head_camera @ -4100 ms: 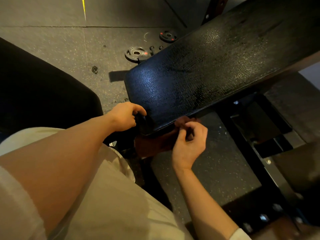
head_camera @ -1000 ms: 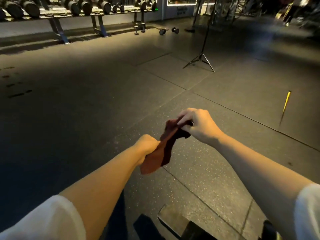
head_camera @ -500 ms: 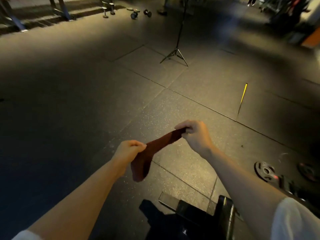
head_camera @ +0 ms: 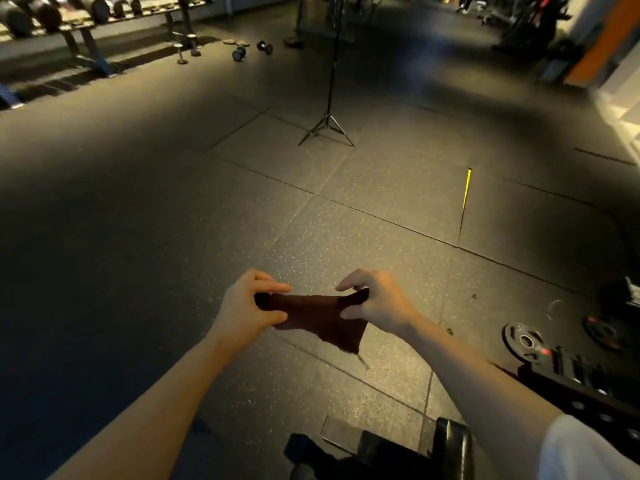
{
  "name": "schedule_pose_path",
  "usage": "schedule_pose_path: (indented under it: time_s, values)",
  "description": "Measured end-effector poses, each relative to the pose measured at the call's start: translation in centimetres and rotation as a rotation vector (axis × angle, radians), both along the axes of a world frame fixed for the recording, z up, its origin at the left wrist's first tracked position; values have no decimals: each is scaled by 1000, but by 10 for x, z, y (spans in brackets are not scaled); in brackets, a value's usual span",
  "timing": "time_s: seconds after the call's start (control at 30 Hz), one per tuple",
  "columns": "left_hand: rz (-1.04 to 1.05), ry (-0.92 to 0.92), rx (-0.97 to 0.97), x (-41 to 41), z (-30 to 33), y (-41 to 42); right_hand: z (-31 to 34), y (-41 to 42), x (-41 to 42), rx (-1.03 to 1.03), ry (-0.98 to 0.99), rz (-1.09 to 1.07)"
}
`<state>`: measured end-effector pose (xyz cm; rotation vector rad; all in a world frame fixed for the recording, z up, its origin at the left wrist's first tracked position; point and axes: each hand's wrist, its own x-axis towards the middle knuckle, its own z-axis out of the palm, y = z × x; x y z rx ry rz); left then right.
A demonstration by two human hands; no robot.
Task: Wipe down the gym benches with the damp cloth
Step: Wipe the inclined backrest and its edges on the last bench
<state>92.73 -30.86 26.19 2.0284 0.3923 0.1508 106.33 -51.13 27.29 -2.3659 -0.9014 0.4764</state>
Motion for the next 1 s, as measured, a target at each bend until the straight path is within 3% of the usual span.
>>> schedule_pose_path:
  time_s: [0.17, 0.3, 0.37, 0.57, 0.67, 0.77, 1.0]
  values:
    - [-74, -29, 486, 75, 24, 5, 2, -9, 49, 20, -128, -32]
    - [-87, 141, 690, 151, 34, -4, 3, -29, 92, 84, -47, -271]
    - [-166, 190, 695, 194, 34, -21, -1, -40, 110, 110, -34, -425]
    - [-293, 97, 454, 312, 7, -87, -27, -55, 144, 360, -71, -1058]
    - [-442, 106, 157, 357, -7, -114, -27, -37, 153, 622, -62, -1341]
    - [-662, 166, -130, 375, -10, -132, -22, -14, 158, 820, -48, -1586]
    - [-1168, 390, -372, 365, -21, -181, -12, -10, 148, 1036, -42, -1950]
